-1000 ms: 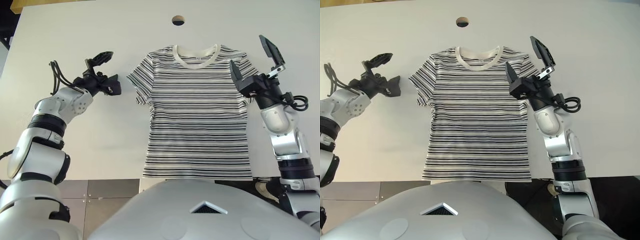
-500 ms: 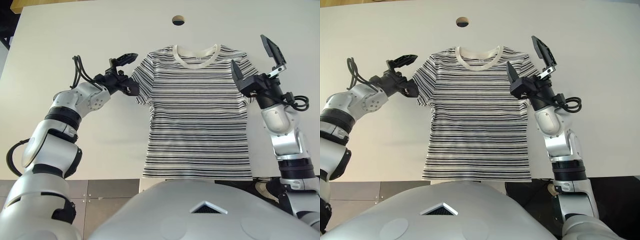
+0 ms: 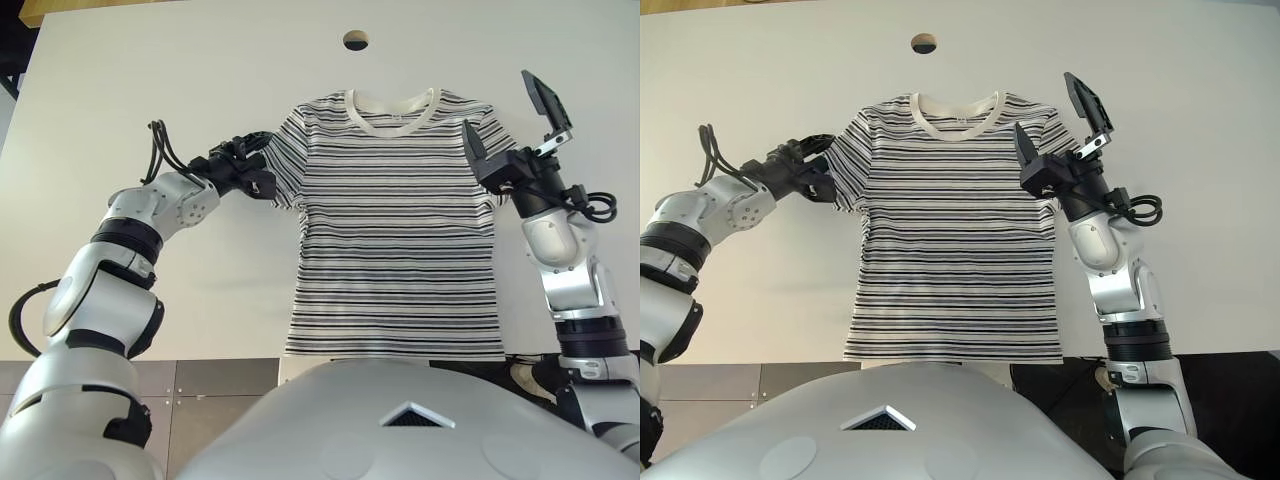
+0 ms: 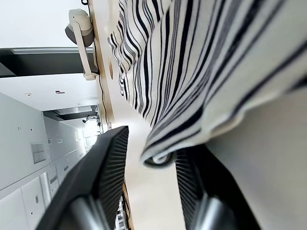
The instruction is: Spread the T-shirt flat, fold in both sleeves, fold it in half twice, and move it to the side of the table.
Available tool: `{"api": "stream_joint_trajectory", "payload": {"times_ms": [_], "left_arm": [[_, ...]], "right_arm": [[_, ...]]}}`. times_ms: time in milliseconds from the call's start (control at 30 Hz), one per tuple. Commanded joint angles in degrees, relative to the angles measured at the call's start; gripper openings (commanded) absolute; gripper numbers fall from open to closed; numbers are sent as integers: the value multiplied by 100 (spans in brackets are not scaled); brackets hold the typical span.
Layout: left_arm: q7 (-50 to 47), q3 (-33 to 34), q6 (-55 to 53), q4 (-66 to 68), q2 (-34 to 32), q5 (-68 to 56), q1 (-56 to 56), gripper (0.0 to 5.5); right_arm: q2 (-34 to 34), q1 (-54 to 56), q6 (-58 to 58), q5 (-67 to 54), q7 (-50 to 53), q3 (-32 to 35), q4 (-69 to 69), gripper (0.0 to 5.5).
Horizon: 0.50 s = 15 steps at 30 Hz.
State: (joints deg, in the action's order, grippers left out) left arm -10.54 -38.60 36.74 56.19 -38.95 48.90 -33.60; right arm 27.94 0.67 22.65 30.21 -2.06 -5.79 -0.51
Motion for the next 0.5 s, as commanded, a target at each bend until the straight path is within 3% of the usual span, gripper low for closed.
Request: {"api": "stream_joint_trajectory", "payload": {"times_ms": [33,267,500], "left_arm": [[224,-158,-15,128,-23,170,295,106],[247,-120,-23,73,-95,101,426,12],[99,107,47,-205,-156,-101,558,12]], "right_arm": [[30,11,-8,29,-2,-1,-6,433],[32,34,-23,11,-30,1,-34,433],[16,75,-45,-6,-42,2,-41,433]]}}
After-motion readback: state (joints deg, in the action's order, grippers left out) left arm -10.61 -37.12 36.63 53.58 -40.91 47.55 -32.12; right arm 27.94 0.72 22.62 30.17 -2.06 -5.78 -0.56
